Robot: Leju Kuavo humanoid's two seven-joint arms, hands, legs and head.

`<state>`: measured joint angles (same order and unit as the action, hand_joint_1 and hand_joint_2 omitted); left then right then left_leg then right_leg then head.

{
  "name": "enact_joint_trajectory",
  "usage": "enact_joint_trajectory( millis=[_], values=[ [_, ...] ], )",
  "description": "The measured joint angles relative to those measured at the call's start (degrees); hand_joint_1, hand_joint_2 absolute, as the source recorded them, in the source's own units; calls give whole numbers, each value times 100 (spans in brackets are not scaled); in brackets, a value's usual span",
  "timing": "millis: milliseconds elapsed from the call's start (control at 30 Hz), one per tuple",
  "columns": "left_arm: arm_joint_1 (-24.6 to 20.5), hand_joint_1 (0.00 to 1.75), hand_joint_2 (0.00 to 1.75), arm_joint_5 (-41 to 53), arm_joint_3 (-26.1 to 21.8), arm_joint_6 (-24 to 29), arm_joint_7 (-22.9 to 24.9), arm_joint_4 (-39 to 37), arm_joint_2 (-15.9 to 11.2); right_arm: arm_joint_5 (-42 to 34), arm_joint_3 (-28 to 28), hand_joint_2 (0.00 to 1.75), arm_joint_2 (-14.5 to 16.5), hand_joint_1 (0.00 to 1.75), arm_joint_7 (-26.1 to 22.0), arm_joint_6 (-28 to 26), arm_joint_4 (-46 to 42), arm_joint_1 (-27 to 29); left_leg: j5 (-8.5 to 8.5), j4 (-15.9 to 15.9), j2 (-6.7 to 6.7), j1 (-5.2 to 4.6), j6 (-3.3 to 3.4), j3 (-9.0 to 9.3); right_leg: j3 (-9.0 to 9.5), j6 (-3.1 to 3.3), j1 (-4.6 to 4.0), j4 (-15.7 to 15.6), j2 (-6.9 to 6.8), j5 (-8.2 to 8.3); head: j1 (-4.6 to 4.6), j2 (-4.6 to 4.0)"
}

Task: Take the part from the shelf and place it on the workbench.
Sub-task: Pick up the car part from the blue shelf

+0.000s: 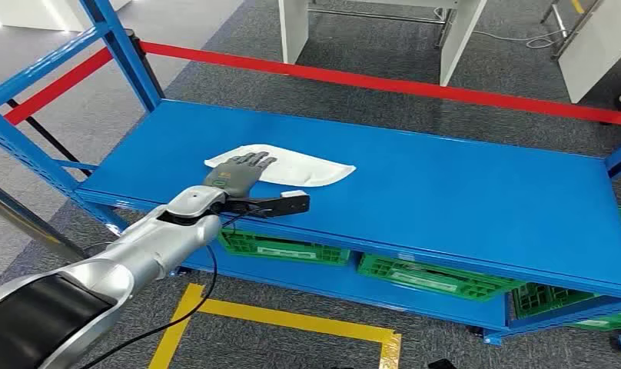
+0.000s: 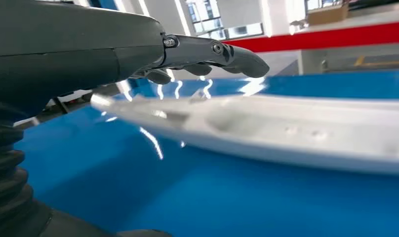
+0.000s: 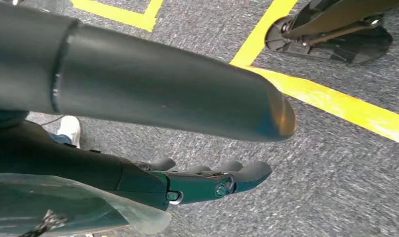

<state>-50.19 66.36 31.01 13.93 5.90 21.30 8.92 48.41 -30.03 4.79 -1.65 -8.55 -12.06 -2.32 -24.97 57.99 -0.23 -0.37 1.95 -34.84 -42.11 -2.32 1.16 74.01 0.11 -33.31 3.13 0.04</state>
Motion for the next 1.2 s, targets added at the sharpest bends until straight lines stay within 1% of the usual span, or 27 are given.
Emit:
enact_joint_trajectory(
  millis=[67, 133, 167, 200, 267, 333, 367, 433, 467, 500, 533, 567, 600, 633, 667, 700, 767, 833, 867, 900, 967, 1000, 1033, 1067, 1133, 1167, 1200],
  values=[
    [1, 0, 175, 1, 0, 4, 1, -7, 0, 3, -9, 0, -1, 0, -3, 0, 0, 2, -11, 19, -4, 6, -9, 0, 205, 0, 6, -419, -5, 243, -1, 0],
    [-2, 0, 175, 2, -1, 22, 11, -16, -2, 6, -20, 0, 1, 0, -9, 1, 1, -8, -41, 71, -11, 1, -46, -12, 578, 6, 9, -1146, -9, 519, -3, 0],
    [-5, 0, 175, 2, -2, 42, 32, -18, -2, 7, -22, 0, 2, 0, -16, 3, 1, -17, -48, 93, -14, -8, -71, -27, 700, 21, 7, -1369, -6, 565, -1, 0],
    [-5, 3, 175, 2, -2, 69, 65, -21, -2, 7, -24, 0, 4, 0, -22, 5, 2, -22, -50, 108, -16, -19, -95, -40, 755, 42, 0, -1460, 0, 552, -1, 0],
    [-2, 87, 175, -2, -3, 139, 143, -29, 1, 10, -26, 0, 12, 0, -34, 9, 2, -15, -44, 115, -18, -25, -131, -53, 764, 99, -5, -1469, 10, 561, 1, 0],
    [-1, 171, 175, -20, -16, 230, 189, -34, -2, 19, -28, 0, 30, 0, -39, 10, 2, -7, -158, 255, -13, -15, -185, -109, 768, 159, 11, -1479, 9, 577, 7, 0],
    [-1, 175, 175, -33, -27, 293, 198, -34, -4, 26, -29, 0, 38, 0, -39, 10, 2, -7, -296, 470, -10, -6, -216, -199, 772, 188, 21, -1486, 7, 583, 12, 0],
    [21, 175, 175, -62, -55, 445, 194, -39, -9, 47, -31, 0, 42, 0, -37, 9, 2, -7, -652, 1188, -7, 12, -265, -511, 775, 223, 21, -1485, 3, 580, 21, 0],
    [46, 175, 175, -76, -74, 527, 184, -43, -11, 61, -31, 0, 43, 0, -31, 9, 2, -3, -771, 1521, -6, 19, -274, -663, 776, 227, 19, -1485, 2, 578, 21, 0],
    [76, 175, 175, -89, -95, 601, 169, -49, -13, 74, -31, 0, 44, 0, -23, 9, 2, 3, -794, 1708, -7, 21, -272, -750, 779, 230, 18, -1484, 3, 576, 22, 0],
    [102, 175, 175, -98, -116, 670, 148, -55, -15, 86, -31, 0, 46, 0, -14, 9, 2, 10, -708, 1682, -7, 22, -259, -743, 784, 230, 16, -1484, 6, 573, 23, 0],
    [119, 175, 175, -102, -133, 723, 126, -59, -16, 95, -31, 0, 50, 0, -5, 9, 2, 15, -525, 1440, -7, 20, -236, -638, 792, 230, 14, -1484, 9, 570, 22, 0],
    [124, 175, 175, -104, -146, 761, 110, -62, -17, 99, -31, 0, 55, 0, 0, 9, 2, 19, -303, 1054, -7, 16, -204, -467, 801, 227, 11, -1484, 11, 565, 22, 0],
    [124, 175, 175, -104, -159, 792, 100, -62, -18, 101, -32, 0, 61, 0, 2, 9, 2, 20, -142, 685, -8, 4, -174, -294, 804, 218, 1, -1484, 12, 558, 19, 0],
    [123, 175, 175, -105, -170, 814, 95, -63, -17, 102, -32, 0, 66, 0, 4, 9, 2, 20, -48, 381, -8, -9, -149, -157, 800, 204, -5, -1484, 13, 556, 19, 0],
    [127, 175, 175, -105, -179, 828, 94, -64, -16, 103, -33, 0, 70, 0, 5, 9, 2, 20, -29, 209, -9, -23, -132, -83, 789, 182, -9, -1485, 12, 557, 16, 0],
    [145, 175, 175, -105, -187, 849, 94, -67, -14, 107, -33, 0, 76, 0, 8, 12, 2, 28, -61, 112, -11, -33, -105, -57, 778, 123, -9, -1506, 5, 572, 16, 0],
    [145, 175, 175, -105, -205, 884, 94, -69, -7, 109, -32, 0, 79, 0, 4, 13, 2, 36, -29, 38, -9, -7, -57, -24, 745, 65, -10, -1474, -3, 514, 10, 0],
    [136, 175, 175, -105, -217, 902, 93, -69, -1, 109, -32, 0, 81, 0, -3, 13, 2, 34, -9, -2, -7, 7, -30, -4, 681, 42, -14, -1342, -5, 416, 3, 0],
    [133, 175, 175, -105, -226, 919, 90, -72, 4, 109, -31, 0, 82, 0, -12, 12, 2, 31, 3, -22, -4, 12, -13, 11, 565, 30, -13, -1099, -6, 271, -4, 0],
    [169, 175, 175, -105, -238, 973, 67, -80, 8, 110, -32, 0, 85, 0, -27, 11, 2, 35, 5, -26, -2, 1, 4, 13, 254, 7, -13, -421, -7, -21, -10, 0],
    [197, 175, 175, -105, -246, 1011, 47, -85, 6, 111, -33, 0, 85, 0, -31, 11, 2, 43, 4, -21, -2, -4, 6, 13, 140, -3, -11, -188, -7, -68, -9, 0],
    [219, 172, 175, -105, -256, 1056, 23, -87, 5, 113, -34, 0, 85, 0, -34, 11, 2, 51, 2, -15, -3, -5, 7, 13, 108, -11, -9, -136, -8, -15, -10, 0],
    [231, 169, 175, -105, -266, 1100, -1, -88, 4, 114, -36, 0, 85, 0, -37, 11, 2, 54, -2, -6, -6, -2, 5, 14, 178, -15, -5, -293, -9, 132, -11, 0],
    [235, 168, 175, -110, -279, 1194, -47, -89, 3, 122, -37, 0, 85, 0, -49, 11, 2, 43, -21, 27, -13, -5, -19, 9, 501, -11, 1, -952, -14, 468, -12, 0],
    [239, 170, 175, -114, -284, 1252, -75, -89, -1, 129, -37, 0, 85, 0, -55, 11, 2, 33, -32, 55, -16, -15, -41, -5, 653, 6, 2, -1241, -13, 552, -10, 0],
    [245, 173, 175, -119, -291, 1314, -106, -89, -5, 138, -37, 0, 85, 0, -58, 12, 2, 28, -36, 77, -19, -25, -69, -21, 746, 26, -1, -1416, -12, 577, -5, 0]
  ],
)
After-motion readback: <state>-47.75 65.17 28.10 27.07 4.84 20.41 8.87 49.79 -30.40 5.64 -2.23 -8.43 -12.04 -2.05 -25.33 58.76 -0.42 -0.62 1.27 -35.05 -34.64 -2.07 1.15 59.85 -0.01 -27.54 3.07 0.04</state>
